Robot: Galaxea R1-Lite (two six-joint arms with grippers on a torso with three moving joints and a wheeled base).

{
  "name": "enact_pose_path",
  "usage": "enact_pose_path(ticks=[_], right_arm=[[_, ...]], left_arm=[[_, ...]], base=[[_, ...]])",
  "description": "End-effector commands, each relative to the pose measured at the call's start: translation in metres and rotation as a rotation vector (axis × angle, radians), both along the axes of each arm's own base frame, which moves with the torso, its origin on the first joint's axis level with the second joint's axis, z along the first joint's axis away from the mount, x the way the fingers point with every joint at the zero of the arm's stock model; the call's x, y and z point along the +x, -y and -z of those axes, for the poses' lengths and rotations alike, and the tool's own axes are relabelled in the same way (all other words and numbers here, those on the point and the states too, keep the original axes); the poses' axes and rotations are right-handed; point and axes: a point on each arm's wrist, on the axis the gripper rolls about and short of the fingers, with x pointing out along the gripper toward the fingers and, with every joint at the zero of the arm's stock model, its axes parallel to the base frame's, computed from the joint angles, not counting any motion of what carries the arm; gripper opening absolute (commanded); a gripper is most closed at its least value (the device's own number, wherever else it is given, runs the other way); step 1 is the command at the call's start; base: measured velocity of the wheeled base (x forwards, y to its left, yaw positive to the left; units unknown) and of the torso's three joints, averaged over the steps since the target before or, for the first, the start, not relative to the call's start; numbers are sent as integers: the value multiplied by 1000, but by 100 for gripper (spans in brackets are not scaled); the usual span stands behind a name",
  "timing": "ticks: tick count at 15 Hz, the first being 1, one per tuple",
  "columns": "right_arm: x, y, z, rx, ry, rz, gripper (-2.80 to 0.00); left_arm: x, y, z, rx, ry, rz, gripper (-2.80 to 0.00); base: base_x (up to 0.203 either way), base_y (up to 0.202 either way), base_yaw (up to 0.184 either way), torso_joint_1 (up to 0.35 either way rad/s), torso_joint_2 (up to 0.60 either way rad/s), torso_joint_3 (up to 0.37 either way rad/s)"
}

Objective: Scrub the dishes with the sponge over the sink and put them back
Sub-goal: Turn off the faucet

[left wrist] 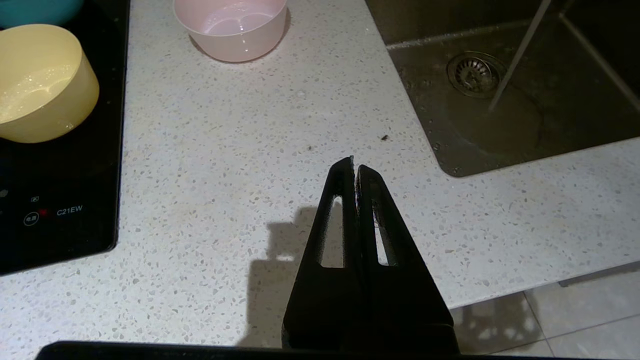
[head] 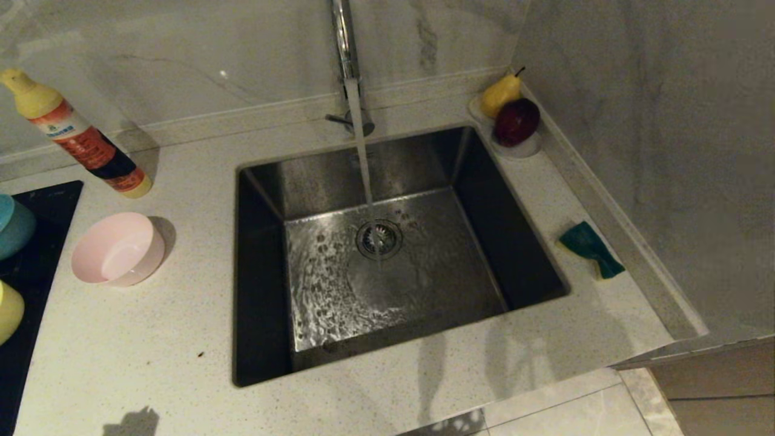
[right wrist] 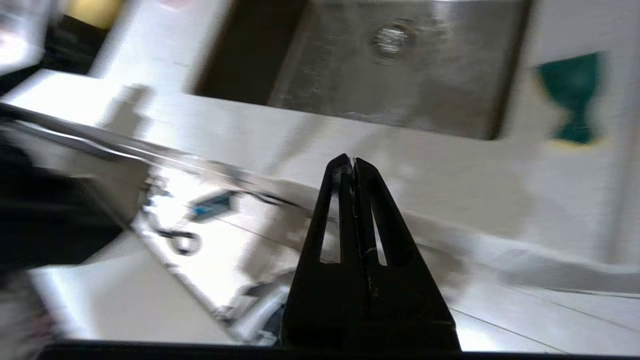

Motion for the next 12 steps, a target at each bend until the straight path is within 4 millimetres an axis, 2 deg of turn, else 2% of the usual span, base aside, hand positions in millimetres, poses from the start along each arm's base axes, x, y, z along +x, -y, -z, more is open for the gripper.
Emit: enact_pose_path(ticks=[1,6,8,10,12], right_arm=[[-20,-1,10,37,28,-42,-280],[-44,-3,47,38,74,6,-280],[-44,-3,61,33,65,55,-280],[-38,0,72,15,38,187,-280],[-37,4,91,-25,38,264,-280]], left_arm=[[3,0,11,1,-39,0,-280],[3,0,11,-1,-39,-1,-280],[3,0,11,-1,-39,-1,-280],[3,0,11,-1,-39,-1,-280],[3,0,11,-1,-39,-1,-280]], base=[[0,0,0,0,0,0],[0,0,0,0,0,0],[0,0,0,0,0,0],[0,0,0,0,0,0],[0,0,0,0,0,0]])
